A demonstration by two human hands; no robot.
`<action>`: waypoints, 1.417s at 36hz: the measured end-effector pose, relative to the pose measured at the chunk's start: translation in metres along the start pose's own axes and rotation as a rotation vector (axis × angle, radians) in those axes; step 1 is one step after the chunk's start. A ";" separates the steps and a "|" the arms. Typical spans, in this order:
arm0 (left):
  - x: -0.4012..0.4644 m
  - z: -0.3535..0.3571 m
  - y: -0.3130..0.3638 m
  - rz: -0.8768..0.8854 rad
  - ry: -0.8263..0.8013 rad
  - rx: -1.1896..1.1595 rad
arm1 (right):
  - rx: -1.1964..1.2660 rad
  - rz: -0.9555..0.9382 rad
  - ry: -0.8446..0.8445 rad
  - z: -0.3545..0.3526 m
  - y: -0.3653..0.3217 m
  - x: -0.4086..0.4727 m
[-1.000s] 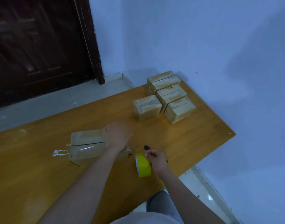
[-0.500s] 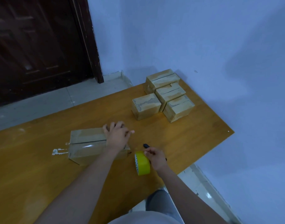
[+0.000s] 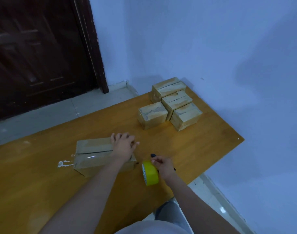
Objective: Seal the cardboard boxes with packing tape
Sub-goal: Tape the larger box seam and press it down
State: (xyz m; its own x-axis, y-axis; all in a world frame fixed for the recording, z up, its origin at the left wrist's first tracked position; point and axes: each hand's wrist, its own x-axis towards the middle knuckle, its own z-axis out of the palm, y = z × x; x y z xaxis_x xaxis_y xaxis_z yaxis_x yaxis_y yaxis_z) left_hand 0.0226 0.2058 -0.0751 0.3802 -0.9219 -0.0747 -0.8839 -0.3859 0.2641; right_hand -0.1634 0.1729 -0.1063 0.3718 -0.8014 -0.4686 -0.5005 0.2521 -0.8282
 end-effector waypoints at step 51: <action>-0.051 0.008 -0.004 0.131 0.149 -0.376 | -0.028 0.036 0.048 0.001 -0.006 -0.013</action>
State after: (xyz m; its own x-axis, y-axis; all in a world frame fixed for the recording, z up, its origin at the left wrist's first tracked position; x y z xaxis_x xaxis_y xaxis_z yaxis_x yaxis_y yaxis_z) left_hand 0.0045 0.2542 -0.0802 0.3305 -0.9368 0.1152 -0.7768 -0.2007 0.5969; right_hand -0.1643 0.1826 -0.0952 0.3153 -0.8176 -0.4818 -0.5347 0.2664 -0.8020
